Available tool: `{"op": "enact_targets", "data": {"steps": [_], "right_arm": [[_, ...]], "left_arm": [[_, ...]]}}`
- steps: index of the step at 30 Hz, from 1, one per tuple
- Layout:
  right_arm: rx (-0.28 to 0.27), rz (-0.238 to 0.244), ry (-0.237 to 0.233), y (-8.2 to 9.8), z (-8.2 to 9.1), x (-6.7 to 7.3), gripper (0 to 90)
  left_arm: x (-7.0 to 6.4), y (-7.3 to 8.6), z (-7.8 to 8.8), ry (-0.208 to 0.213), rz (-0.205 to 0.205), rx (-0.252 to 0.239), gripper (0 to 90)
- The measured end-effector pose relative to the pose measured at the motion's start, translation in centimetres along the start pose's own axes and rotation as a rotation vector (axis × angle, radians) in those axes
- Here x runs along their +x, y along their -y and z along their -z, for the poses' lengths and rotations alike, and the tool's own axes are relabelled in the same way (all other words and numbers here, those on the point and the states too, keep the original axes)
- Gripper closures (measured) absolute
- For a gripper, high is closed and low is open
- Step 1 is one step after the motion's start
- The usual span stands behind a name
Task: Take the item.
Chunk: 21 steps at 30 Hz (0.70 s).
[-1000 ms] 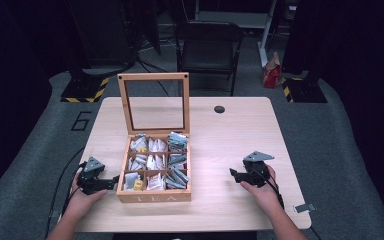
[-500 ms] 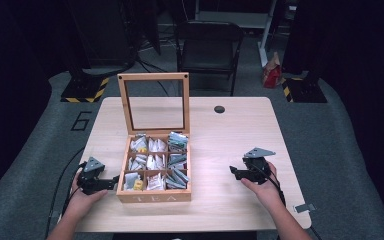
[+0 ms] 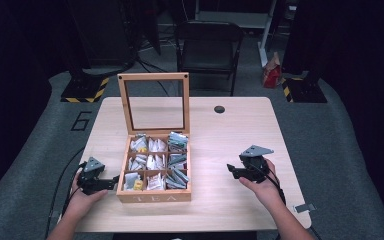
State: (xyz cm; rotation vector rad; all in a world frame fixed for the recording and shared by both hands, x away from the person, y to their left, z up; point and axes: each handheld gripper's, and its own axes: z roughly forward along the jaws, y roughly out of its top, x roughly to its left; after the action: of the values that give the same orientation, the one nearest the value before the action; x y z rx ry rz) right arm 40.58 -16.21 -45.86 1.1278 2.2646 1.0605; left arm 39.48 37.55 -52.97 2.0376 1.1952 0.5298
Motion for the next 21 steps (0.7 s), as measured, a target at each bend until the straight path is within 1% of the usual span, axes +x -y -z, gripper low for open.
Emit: {"op": "enact_targets", "data": {"steps": [2,4,6,8,10,14,21], "right_arm": [[-0.005,0.002,-0.004,-0.1,0.0,0.0,36.7],[-0.002,-0.007,-0.005,-0.2,0.2,0.1,36.7],[0.001,-0.024,-0.003,-0.3,0.3,0.0,35.5],[0.002,-0.030,-0.002,-0.3,0.3,0.0,35.5],[0.007,-0.050,-0.011,-0.5,0.4,-0.3,35.6],[0.006,-0.067,-0.016,-0.6,0.6,-0.4,35.2],[-0.015,-0.072,-0.020,-1.3,1.3,-0.3,34.5]], "left_arm": [[0.0,0.0,0.0,-0.001,-0.002,0.000,16.3],[0.0,0.0,0.0,-0.001,-0.001,0.000,16.3],[0.0,0.0,0.0,-0.001,-0.001,0.000,16.3],[0.0,0.0,0.0,-0.001,-0.001,0.000,16.3],[0.0,0.0,0.0,-0.001,-0.001,0.000,16.3],[0.0,0.0,0.0,-0.001,0.000,0.000,16.3],[0.0,0.0,0.0,-0.001,-0.001,0.001,16.3]]}}
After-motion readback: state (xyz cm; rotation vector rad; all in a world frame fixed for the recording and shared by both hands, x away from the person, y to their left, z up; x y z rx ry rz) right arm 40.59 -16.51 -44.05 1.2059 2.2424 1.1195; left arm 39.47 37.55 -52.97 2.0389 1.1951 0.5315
